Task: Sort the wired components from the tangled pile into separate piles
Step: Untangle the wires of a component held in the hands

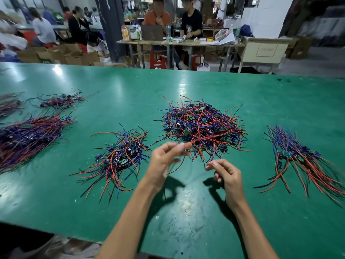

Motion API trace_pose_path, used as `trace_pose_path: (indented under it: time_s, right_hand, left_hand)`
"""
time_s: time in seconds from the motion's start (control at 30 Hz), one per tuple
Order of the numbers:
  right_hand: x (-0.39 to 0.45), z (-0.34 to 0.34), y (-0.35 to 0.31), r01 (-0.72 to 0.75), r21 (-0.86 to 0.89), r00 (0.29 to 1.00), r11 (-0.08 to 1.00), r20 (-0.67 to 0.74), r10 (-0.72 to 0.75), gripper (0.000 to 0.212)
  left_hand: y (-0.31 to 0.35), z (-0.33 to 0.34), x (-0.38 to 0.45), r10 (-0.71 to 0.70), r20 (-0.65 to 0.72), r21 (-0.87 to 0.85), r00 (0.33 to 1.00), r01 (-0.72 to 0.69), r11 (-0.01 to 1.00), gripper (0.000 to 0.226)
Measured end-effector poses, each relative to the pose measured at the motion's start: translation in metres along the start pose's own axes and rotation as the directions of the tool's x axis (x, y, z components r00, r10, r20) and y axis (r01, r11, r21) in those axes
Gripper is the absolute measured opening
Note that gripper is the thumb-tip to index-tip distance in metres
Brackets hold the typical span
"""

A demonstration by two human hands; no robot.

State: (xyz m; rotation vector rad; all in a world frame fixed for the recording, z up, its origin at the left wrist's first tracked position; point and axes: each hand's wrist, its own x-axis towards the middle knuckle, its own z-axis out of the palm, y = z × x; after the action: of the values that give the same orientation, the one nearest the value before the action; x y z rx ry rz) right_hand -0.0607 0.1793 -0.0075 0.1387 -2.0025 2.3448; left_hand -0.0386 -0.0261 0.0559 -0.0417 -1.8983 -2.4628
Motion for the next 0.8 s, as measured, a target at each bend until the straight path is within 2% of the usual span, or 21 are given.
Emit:
trace_pose_path:
  time_s: [0.1, 0.17, 0.2, 0.27, 0.33, 0.37, 0.47, 0.53, 0.6, 0.63, 0.67, 0.73, 0.8]
  right_hand:
    - [0.0, -0.001, 0.002, -0.013, -0.01, 1.0, 1.0, 0.024, 0.013, 0.012]
    - [0.0, -0.002, 0.002, -0.012, -0.016, 1.0, 1.0, 0.022, 0.012, 0.012]
    - [0.0, -0.002, 0.002, -0.008, -0.014, 1.0, 1.0, 0.021, 0.008, 0.013]
    - [0.0, -0.001, 0.002, 0.002, -0.008, 1.0, 1.0, 0.02, -0.002, 0.015]
    - [0.0, -0.001, 0.002, 0.008, -0.008, 1.0, 1.0, 0.022, -0.008, 0.014]
    - [0.0, -0.001, 0.001, 0.01, -0.006, 1.0, 1.0, 0.027, -0.01, 0.013]
    - [-0.002, 0.0, -0.001, 0.015, 0.006, 0.999, 1.0, 0.04, -0.015, 0.015]
    - [-0.002, 0.0, -0.002, 0.014, -0.002, 0.999, 1.0, 0.04, -0.014, 0.021]
    - [-0.002, 0.0, -0.002, 0.017, 0.004, 0.999, 1.0, 0.034, -0.017, 0.022]
    - [-0.002, 0.001, -0.002, 0.022, 0.007, 0.999, 1.0, 0.032, -0.022, 0.021]
    - [-0.002, 0.001, -0.002, 0.028, 0.004, 0.999, 1.0, 0.031, -0.028, 0.018]
    - [0.0, 0.002, -0.003, 0.029, -0.011, 0.999, 1.0, 0.03, -0.029, 0.01]
    - [0.001, 0.002, -0.003, 0.023, -0.032, 0.999, 0.999, 0.031, -0.022, 0.011]
  left_hand:
    - [0.038, -0.027, 0.017, 0.163, -0.17, 0.148, 0.972, -0.138, 0.979, 0.028]
    - [0.058, -0.051, 0.029, 0.294, -0.276, 0.346, 0.915, -0.191, 0.919, 0.021]
    - [0.066, -0.064, 0.035, 0.364, -0.306, 0.494, 0.88, -0.18, 0.851, 0.017]
    - [0.075, -0.089, 0.042, 0.454, -0.322, 0.797, 0.831, -0.021, 0.603, 0.015]
    - [0.076, -0.111, 0.044, 0.402, -0.366, 0.913, 0.839, 0.24, 0.331, 0.015]
    - [0.073, -0.119, 0.045, 0.319, -0.404, 0.909, 0.857, 0.339, 0.241, 0.017]
    - [0.06, -0.127, 0.048, 0.02, -0.468, 0.88, 0.884, 0.463, 0.107, 0.036]
    - [0.056, -0.116, 0.053, 0.037, -0.479, 0.877, 0.877, 0.48, -0.003, 0.045]
    - [0.052, -0.095, 0.061, 0.192, -0.419, 0.884, 0.888, 0.447, -0.139, 0.046]
    - [0.048, -0.081, 0.066, 0.245, -0.334, 0.912, 0.91, 0.378, -0.159, 0.04]
    - [0.042, -0.066, 0.072, 0.251, -0.241, 0.952, 0.938, 0.278, -0.127, 0.033]
    - [0.025, -0.037, 0.082, 0.144, -0.083, 0.997, 0.986, 0.081, 0.02, 0.029]
    - [0.001, -0.013, 0.089, -0.006, 0.033, 0.992, 0.999, -0.032, 0.125, 0.042]
